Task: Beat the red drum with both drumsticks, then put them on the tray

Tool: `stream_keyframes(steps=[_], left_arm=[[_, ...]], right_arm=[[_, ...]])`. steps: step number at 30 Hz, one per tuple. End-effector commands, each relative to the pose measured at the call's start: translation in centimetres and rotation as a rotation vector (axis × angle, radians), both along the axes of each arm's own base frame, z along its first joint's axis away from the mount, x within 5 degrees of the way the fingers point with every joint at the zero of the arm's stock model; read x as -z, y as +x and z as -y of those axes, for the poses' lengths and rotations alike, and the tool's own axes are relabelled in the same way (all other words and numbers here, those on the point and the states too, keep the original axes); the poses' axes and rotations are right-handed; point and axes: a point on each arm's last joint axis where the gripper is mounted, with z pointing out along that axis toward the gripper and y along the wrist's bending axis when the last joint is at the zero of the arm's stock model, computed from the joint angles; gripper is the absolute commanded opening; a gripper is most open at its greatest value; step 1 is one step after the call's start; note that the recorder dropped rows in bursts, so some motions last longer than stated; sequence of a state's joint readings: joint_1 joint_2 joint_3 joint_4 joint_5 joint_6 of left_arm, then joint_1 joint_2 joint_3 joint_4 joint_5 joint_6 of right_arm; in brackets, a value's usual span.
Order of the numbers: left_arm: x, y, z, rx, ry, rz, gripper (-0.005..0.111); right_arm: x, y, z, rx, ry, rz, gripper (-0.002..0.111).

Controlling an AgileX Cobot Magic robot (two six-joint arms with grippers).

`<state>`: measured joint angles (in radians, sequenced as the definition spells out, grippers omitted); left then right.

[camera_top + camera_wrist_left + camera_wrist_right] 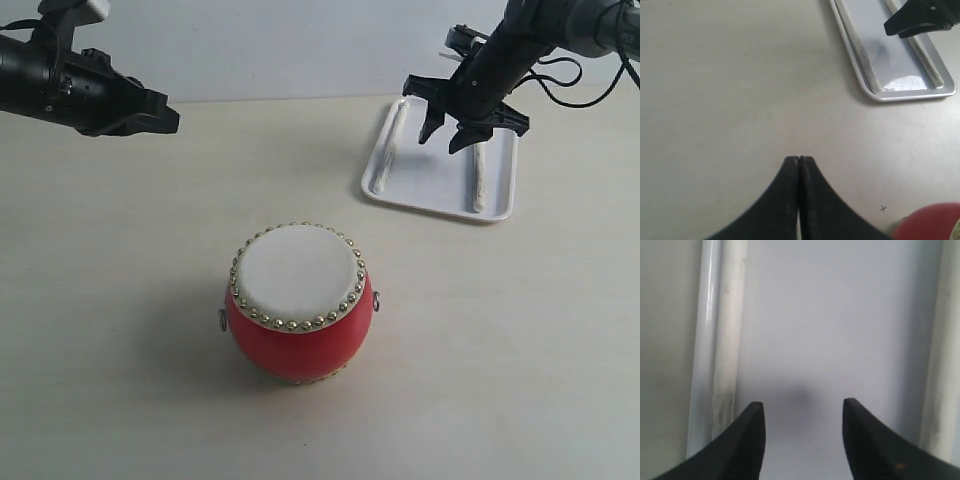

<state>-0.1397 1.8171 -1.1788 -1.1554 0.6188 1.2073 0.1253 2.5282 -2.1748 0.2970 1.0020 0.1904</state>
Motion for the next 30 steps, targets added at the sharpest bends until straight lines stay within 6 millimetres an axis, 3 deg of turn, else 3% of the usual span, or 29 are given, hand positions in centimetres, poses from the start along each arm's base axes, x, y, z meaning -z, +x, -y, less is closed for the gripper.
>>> stream_keyframes(steps=[1, 4, 9, 18, 30], left_arm=[[-0.2, 0.0, 0.1, -0.015, 0.005, 0.011, 0.000], [-0.2, 0.0, 0.0, -0.018, 0.007, 0.014, 0.000], [-0.2, 0.0, 0.0, -0.001, 0.018, 0.026, 0.000], [-1.7, -0.7, 0.2, 0.025, 0.001, 0.065, 0.000], [-2.9, -1.5, -1.1, -0.159, -0.024, 0.284, 0.000]], right_arm=[[-3.2, 0.1, 0.3, -0.029, -0.006, 0.079, 0.046], [-5.0, -0.2, 0.2, -0.081, -0.019, 0.119, 0.036], [-6.9, -0.8, 0.2, -0.184, -0.046, 0.142, 0.001], [-7.9, -1.7, -0.1, -0.310, -0.043, 0.125, 0.000], [-12.0, -2.3, -1.0, -0.399, 0.016, 0.269, 0.000]])
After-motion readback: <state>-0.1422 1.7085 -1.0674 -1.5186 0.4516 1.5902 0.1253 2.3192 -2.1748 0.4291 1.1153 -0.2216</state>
